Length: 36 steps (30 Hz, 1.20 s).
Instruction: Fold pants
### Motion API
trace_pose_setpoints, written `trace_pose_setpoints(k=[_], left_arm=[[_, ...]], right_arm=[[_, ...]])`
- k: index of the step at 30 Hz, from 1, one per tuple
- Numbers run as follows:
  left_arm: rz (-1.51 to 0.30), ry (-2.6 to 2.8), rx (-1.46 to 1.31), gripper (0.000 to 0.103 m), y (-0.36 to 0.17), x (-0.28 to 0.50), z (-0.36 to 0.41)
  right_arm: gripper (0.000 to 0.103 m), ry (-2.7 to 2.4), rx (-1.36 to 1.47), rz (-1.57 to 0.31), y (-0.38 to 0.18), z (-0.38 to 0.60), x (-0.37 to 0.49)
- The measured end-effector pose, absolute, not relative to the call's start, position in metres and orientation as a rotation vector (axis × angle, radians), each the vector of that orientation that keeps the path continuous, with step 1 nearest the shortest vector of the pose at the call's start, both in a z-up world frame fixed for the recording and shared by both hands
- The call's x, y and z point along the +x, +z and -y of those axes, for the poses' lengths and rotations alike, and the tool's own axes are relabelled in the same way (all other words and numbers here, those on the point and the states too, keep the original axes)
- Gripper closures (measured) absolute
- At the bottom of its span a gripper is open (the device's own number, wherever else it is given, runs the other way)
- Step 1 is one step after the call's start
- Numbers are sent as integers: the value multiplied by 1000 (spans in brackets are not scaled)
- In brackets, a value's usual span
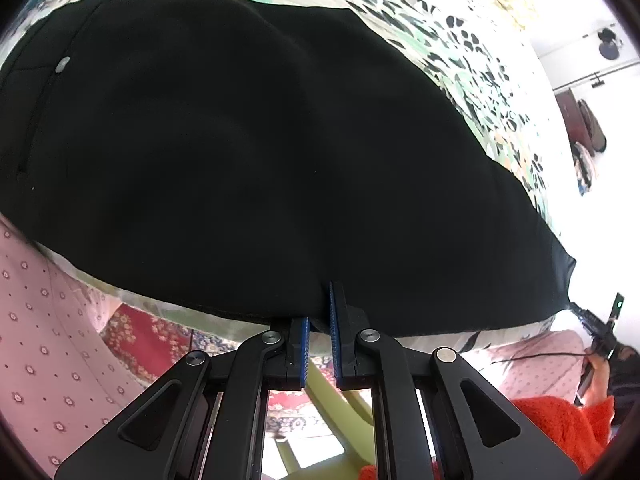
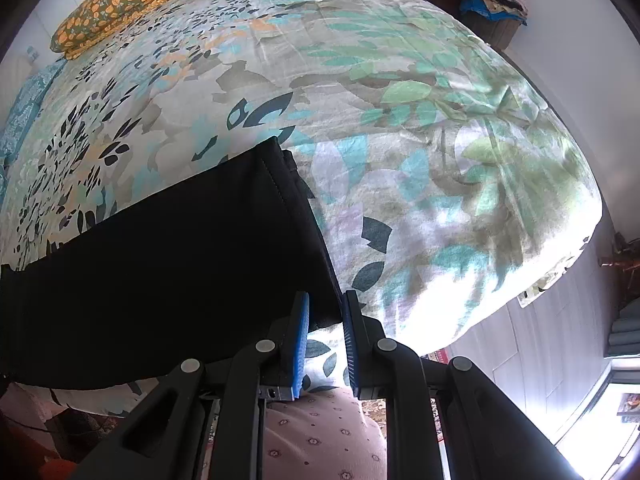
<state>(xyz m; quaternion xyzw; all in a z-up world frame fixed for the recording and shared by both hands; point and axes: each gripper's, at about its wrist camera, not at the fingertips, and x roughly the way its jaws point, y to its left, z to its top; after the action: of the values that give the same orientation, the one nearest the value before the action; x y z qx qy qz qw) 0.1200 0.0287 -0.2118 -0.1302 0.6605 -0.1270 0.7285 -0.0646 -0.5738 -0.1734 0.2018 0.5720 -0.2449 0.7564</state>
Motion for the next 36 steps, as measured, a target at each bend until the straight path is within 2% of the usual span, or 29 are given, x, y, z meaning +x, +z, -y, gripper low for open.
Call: trace_pose_setpoints(k=[13, 16, 18, 19, 20, 23, 25, 26, 29, 31, 36], left_arm=[[-1501, -253, -255, 95, -222, 116, -25], [-1527, -225, -252, 81, -226, 116, -27], [-1524, -186, -222, 54, -219, 113, -29], [-1508, -175, -211, 48, -213, 111, -30], [-1482, -174, -214, 40, -204, 108, -33], [-1386, -184, -222, 35, -167, 102, -42], [-1322, -190, -202, 27, -150, 105, -44], [-1286, -194, -184, 19, -143, 111, -44], [-1200, -184, -119, 18, -138, 141, -40], [-1183, -177, -76, 18, -152, 165, -34], [-1327, 45, 63, 18, -226, 196, -51]], right_arm=[[86, -552, 424, -1260, -175, 572, -63], [83, -568, 420, -1270, -176, 573, -63], [65, -582, 424, -1261, -173, 575, -66], [48, -583, 437, -1247, -170, 576, -69], [37, -586, 446, -1224, -165, 577, -72], [33, -647, 407, -1144, -144, 571, -79], [32, -639, 386, -1089, -129, 560, -75], [31, -611, 388, -1064, -123, 551, -70], [24, -457, 436, -1020, -114, 519, -37], [24, -333, 500, -1012, -118, 496, -8], [24, -182, 661, -1152, -183, 454, 34]])
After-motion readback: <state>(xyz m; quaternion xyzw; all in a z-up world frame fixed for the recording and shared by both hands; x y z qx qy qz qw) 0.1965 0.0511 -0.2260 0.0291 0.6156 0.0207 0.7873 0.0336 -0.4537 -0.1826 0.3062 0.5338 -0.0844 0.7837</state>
